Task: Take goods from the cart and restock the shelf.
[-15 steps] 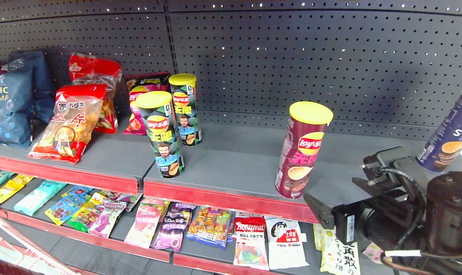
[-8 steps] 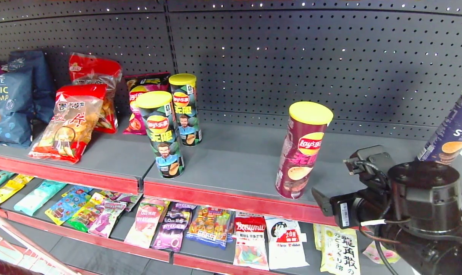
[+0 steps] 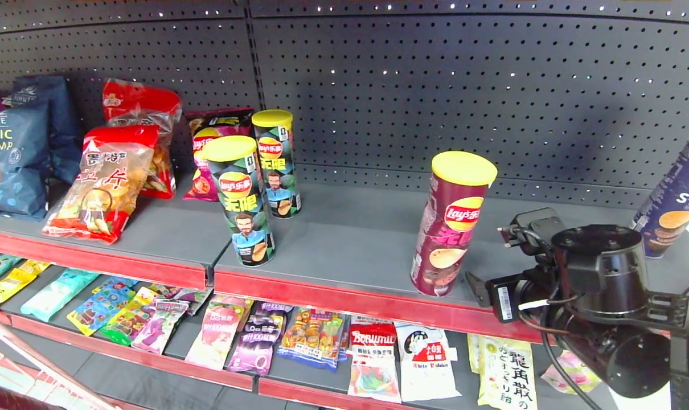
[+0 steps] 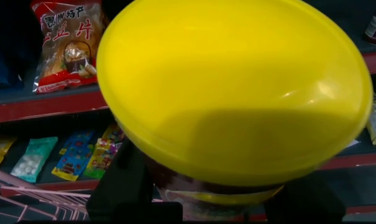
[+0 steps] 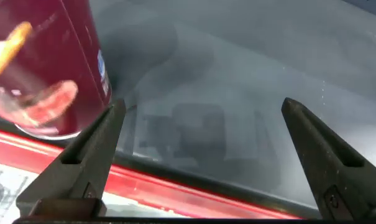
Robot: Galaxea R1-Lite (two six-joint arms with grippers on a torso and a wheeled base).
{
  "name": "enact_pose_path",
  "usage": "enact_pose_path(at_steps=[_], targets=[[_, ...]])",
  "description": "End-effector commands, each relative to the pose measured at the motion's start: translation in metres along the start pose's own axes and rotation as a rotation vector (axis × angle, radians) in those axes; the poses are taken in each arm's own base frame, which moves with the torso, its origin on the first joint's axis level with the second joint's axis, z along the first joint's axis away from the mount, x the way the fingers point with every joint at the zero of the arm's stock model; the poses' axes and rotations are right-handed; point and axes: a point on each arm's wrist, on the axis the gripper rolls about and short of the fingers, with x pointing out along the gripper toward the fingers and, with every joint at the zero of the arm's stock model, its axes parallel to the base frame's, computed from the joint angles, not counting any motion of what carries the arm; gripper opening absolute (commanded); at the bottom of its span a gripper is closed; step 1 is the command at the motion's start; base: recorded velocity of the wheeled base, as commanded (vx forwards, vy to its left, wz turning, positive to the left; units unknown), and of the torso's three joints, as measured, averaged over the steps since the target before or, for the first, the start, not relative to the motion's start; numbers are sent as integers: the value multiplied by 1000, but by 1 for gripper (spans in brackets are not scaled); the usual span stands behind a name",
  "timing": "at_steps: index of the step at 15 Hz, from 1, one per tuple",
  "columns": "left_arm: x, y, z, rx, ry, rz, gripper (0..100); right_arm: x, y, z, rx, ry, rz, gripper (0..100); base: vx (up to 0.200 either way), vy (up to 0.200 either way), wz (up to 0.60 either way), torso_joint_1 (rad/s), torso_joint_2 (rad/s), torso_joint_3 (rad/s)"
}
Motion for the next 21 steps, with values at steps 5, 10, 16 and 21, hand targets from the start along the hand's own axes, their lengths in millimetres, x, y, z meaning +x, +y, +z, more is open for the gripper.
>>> enact_pose_path(at_steps=[5,10,16,21], targets=[[1,0,0,0,2,-2,0,13,8,4,-3,10,-7,100,0,0,0,0,0,0],[1,0,-1,-1,6,-3,0,11,9,3,-7,9,0,100,0,0,0,0,0,0],[1,0,-1,-1,6,-3,0,0,16,5,-15,-16,45,100,0,0,0,0,0,0],[1,0,-1,-2,6,-3,0,-6,20,6,-15,-28,67,100,0,0,0,0,0,0]])
